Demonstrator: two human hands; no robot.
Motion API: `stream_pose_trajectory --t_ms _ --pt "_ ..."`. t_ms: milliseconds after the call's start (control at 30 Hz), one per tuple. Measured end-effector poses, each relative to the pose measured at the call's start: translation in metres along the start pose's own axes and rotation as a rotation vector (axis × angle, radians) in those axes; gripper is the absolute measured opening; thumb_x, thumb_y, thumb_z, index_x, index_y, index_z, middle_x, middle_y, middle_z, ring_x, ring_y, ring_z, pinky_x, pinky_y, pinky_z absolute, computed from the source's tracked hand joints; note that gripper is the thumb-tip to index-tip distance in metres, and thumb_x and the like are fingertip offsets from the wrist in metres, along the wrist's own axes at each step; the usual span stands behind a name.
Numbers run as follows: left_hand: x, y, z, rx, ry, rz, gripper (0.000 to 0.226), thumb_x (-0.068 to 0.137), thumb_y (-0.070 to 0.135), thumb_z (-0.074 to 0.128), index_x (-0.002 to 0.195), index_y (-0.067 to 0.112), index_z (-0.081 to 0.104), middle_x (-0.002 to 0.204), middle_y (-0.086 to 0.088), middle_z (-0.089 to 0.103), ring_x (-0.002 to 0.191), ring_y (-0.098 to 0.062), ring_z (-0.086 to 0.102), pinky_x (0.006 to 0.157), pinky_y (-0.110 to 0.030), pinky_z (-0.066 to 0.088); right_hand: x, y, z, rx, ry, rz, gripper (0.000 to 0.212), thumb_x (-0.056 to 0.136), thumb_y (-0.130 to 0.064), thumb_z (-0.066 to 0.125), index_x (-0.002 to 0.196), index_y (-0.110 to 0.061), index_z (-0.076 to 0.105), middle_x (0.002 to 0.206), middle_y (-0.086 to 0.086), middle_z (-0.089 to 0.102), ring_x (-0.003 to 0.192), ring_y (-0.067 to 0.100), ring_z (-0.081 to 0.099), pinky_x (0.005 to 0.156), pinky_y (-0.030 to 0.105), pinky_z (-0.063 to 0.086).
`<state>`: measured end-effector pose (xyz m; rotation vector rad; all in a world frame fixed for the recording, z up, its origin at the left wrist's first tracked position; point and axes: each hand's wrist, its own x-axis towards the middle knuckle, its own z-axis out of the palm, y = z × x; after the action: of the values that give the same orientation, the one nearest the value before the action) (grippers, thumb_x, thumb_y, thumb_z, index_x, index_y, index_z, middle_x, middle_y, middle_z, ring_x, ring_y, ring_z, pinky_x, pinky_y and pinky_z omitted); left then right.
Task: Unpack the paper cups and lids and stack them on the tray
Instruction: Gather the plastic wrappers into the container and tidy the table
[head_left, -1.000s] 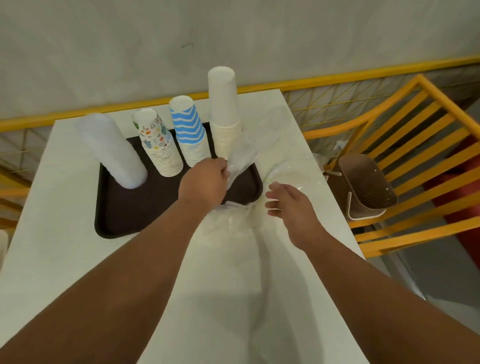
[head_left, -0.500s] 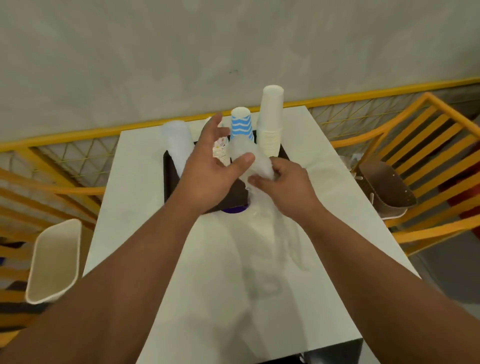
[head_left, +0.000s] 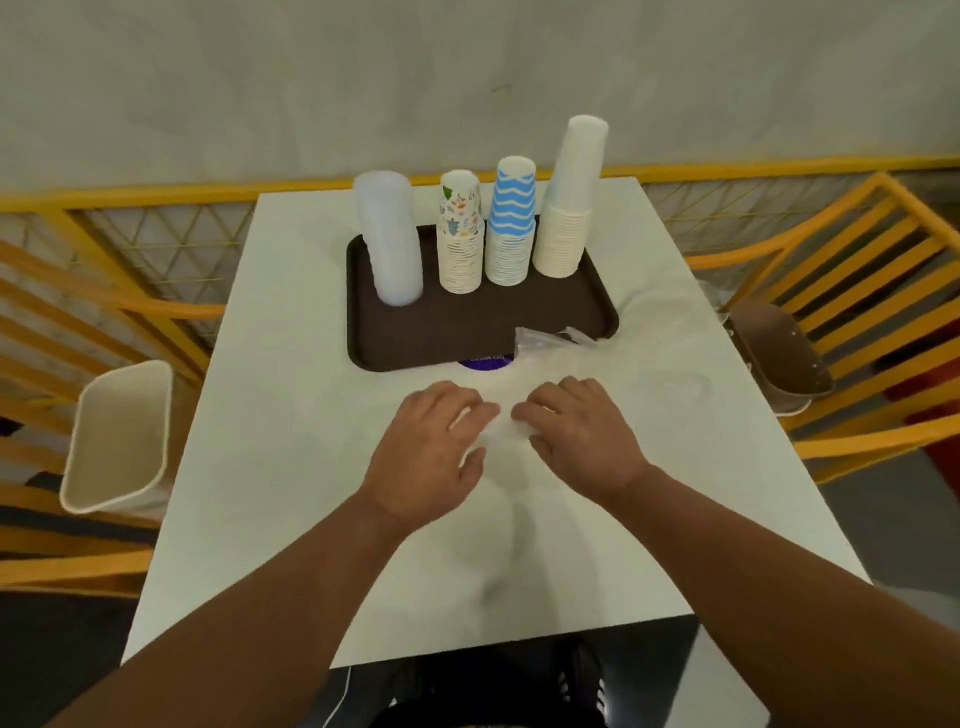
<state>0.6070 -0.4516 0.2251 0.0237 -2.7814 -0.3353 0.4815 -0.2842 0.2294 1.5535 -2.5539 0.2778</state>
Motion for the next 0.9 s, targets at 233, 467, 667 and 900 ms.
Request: stream_pose_trajectory --t_ms 233,467,667,900 --pt "-0.055 0.023 0.070 0.146 -0.386 -0.119 0.045 0.076 0.015 0.036 0.105 0.012 0.071 0.114 -0.010 0.066 0.105 -0.034 0.060 0.085 -0.044 0.052 -0.074 0.019 0.048 0.058 -0.526 0.071 0.063 0.094 -0.056 0.046 0.150 -0.029 0.032 0.155 -0.001 0.032 0.138 0.025 0.033 0.112 0.039 0.026" --pt "-0.056 0.012 0.076 0.185 -0.499 -0.074 0.048 0.083 0.021 0.036 0.117 0.017 0.069 0.122 -0.006 0.066 0.107 -0.033 0.064 0.086 -0.042 0.054 -0.074 0.027 0.048 0.047 -0.520 0.023 0.055 0.094 -0.043 0.049 0.144 -0.022 0.044 0.142 0.004 0.047 0.129 0.028 0.044 0.107 0.040 0.036" --pt "-0.056 -0.008 0.072 0.165 -0.459 -0.104 0.051 0.086 0.017 0.047 0.135 0.018 0.056 0.120 0.001 0.064 0.098 -0.026 0.059 0.081 -0.036 0.049 -0.078 0.045 0.050 -0.018 -0.513 0.083 0.055 0.097 -0.050 0.038 0.148 -0.028 0.034 0.137 0.001 0.046 0.118 0.024 0.048 0.098 0.036 0.036" --pt "-0.034 -0.009 0.072 0.090 -0.604 -0.197 0.061 0.096 0.024 0.038 0.155 0.026 0.021 0.137 0.005 0.043 0.112 -0.021 0.042 0.097 -0.031 0.035 -0.073 0.063 0.039 -0.203 -0.424 0.546 0.088 0.080 -0.083 0.026 0.138 -0.019 0.044 0.129 0.008 0.052 0.117 0.030 0.047 0.098 0.045 0.034"
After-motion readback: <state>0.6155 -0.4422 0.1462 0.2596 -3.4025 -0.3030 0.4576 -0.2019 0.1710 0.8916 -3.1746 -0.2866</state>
